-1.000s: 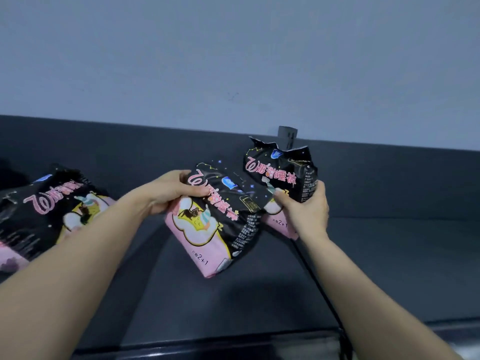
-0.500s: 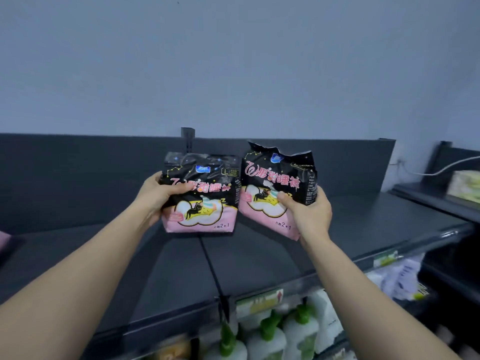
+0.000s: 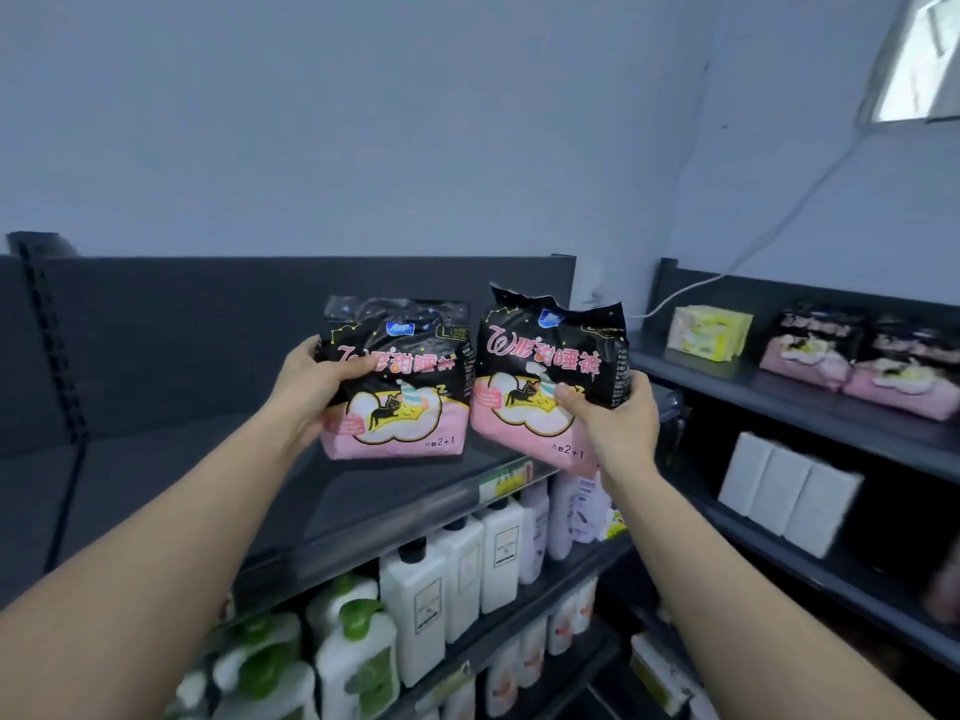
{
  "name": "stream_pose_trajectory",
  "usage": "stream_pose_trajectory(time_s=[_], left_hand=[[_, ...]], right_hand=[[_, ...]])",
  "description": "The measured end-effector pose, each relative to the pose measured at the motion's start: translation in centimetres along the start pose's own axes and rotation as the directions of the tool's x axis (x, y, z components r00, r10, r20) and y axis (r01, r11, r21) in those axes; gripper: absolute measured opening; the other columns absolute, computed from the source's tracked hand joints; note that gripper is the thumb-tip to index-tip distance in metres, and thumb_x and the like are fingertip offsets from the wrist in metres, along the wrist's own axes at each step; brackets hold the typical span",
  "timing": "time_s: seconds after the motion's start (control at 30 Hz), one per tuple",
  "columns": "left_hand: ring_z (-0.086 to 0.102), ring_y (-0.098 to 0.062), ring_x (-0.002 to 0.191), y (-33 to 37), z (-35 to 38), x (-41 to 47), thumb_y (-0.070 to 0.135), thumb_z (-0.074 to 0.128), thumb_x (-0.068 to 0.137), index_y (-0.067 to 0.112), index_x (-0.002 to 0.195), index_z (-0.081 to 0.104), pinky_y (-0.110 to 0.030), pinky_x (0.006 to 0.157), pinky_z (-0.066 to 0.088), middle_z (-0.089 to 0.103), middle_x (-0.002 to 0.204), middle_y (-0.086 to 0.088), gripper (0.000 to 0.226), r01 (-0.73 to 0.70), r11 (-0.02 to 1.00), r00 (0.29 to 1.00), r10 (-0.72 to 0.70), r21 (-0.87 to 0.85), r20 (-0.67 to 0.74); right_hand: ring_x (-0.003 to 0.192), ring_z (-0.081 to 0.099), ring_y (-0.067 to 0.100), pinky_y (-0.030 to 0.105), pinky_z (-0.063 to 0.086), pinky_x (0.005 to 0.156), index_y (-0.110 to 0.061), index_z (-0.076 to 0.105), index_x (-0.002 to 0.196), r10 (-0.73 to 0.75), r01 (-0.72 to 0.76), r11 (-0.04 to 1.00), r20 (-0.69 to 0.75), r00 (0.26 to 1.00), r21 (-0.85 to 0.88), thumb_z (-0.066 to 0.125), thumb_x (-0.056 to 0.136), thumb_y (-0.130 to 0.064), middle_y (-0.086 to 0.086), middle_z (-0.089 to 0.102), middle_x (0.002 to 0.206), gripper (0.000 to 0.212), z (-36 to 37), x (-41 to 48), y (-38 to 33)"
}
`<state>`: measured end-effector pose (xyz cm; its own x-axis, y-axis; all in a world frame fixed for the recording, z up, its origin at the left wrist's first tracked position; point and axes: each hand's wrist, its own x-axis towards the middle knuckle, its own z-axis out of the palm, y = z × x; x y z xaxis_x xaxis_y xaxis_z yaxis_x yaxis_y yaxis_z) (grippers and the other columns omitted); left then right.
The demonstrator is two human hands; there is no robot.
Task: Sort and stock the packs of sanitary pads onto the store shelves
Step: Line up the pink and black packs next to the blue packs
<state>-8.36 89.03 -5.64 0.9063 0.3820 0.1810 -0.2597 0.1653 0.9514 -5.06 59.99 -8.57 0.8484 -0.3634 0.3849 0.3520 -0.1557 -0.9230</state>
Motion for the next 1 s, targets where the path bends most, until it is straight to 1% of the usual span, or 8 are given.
stream_pose_trajectory(time_s=[0.1, 0.2, 0.37, 0.47, 0.53, 0.67, 0.83, 1.0], left_hand=[[0.072, -0.022, 0.07, -1.4, 5.5, 0.4, -0.003, 0.076, 0.072, 0.005, 0.109, 0.062, -0.032, 0.06, 0.06, 0.072, 0.094, -0.013, 0.04, 0.016, 0.999, 0.999, -0.014, -0.028, 0.049], [0.072, -0.025, 0.074, -3.0, 10.9, 0.8, -0.003, 0.077, 0.072, 0.007, 0.104, 0.062, -0.036, 0.066, 0.06, 0.072, 0.093, -0.014, 0.037, 0.051, 0.998, 0.992, -0.048, -0.027, 0.113], [0.071, -0.028, 0.079, -5.4, 19.6, 1.9, -0.003, 0.078, 0.071, 0.007, 0.104, 0.061, -0.04, 0.072, 0.059, 0.071, 0.094, -0.013, 0.038, 0.09, 0.996, 0.973, -0.082, -0.025, 0.214], [0.072, -0.024, 0.073, -6.8, 24.6, 2.7, -0.005, 0.076, 0.073, 0.01, 0.099, 0.061, -0.035, 0.063, 0.06, 0.071, 0.091, -0.011, 0.033, 0.115, 0.993, 0.952, -0.101, -0.034, 0.288], [0.072, -0.021, 0.068, -8.0, 28.1, 3.7, -0.006, 0.076, 0.073, 0.01, 0.096, 0.061, -0.032, 0.058, 0.06, 0.071, 0.09, -0.011, 0.032, 0.13, 0.991, 0.937, -0.108, -0.043, 0.333], [0.072, -0.02, 0.066, -10.4, 34.7, 6.3, -0.005, 0.077, 0.07, 0.007, 0.105, 0.061, -0.032, 0.057, 0.06, 0.071, 0.091, -0.012, 0.04, 0.164, 0.985, 0.901, -0.124, -0.062, 0.415], [0.072, -0.028, 0.075, -12.4, 42.9, 9.6, -0.004, 0.076, 0.071, 0.004, 0.115, 0.06, -0.037, 0.062, 0.061, 0.071, 0.096, -0.016, 0.048, 0.222, 0.973, 0.843, -0.158, -0.066, 0.514], [0.073, -0.024, 0.07, -14.1, 50.1, 13.1, -0.004, 0.078, 0.068, 0.009, 0.108, 0.061, -0.033, 0.056, 0.059, 0.072, 0.096, -0.014, 0.045, 0.222, 0.973, 0.811, -0.151, -0.059, 0.565]], right_hand=[[0.089, 0.066, 0.017, 0.047, 0.053, 0.088, -0.032, 0.054, 0.088, 0.01, -0.012, 0.999, -0.049, 0.999, -0.03, 0.09, 0.06, -0.029, -0.014, 0.066, 0.09, 0.046, -4.6, 2.4, 1.5], [0.089, 0.065, 0.015, 0.045, 0.053, 0.088, -0.034, 0.053, 0.084, 0.011, -0.017, 0.998, -0.098, 0.995, -0.059, 0.09, 0.062, -0.027, -0.015, 0.066, 0.09, 0.044, -8.9, 4.6, 2.5], [0.091, 0.065, 0.017, 0.042, 0.052, 0.09, -0.026, 0.056, 0.096, 0.018, -0.033, 0.997, -0.192, 0.981, -0.075, 0.089, 0.066, -0.02, -0.012, 0.066, 0.091, 0.044, -15.2, 8.2, 4.0], [0.082, 0.062, 0.012, 0.042, 0.053, 0.089, -0.028, 0.055, 0.089, 0.018, -0.043, 0.995, -0.262, 0.965, -0.088, 0.089, 0.066, -0.019, -0.014, 0.065, 0.088, 0.042, -18.4, 10.5, 5.3], [0.082, 0.063, 0.012, 0.042, 0.054, 0.088, -0.03, 0.054, 0.085, 0.025, -0.056, 0.994, -0.296, 0.955, -0.096, 0.089, 0.066, -0.019, -0.015, 0.066, 0.088, 0.042, -20.5, 12.3, 6.2], [0.089, 0.067, 0.016, 0.045, 0.055, 0.087, -0.032, 0.055, 0.085, 0.028, -0.073, 0.991, -0.367, 0.93, -0.109, 0.091, 0.063, -0.021, -0.013, 0.068, 0.091, 0.043, -24.3, 16.4, 8.0], [0.092, 0.068, 0.019, 0.047, 0.055, 0.087, -0.033, 0.059, 0.087, 0.002, -0.077, 0.986, -0.442, 0.897, -0.15, 0.092, 0.055, -0.029, -0.011, 0.071, 0.094, 0.046, -27.9, 22.4, 9.9], [0.094, 0.067, 0.02, 0.047, 0.054, 0.089, -0.031, 0.058, 0.088, -0.038, -0.071, 0.979, -0.514, 0.857, -0.192, 0.091, 0.061, -0.023, -0.007, 0.07, 0.097, 0.043, -30.5, 27.7, 11.3]])
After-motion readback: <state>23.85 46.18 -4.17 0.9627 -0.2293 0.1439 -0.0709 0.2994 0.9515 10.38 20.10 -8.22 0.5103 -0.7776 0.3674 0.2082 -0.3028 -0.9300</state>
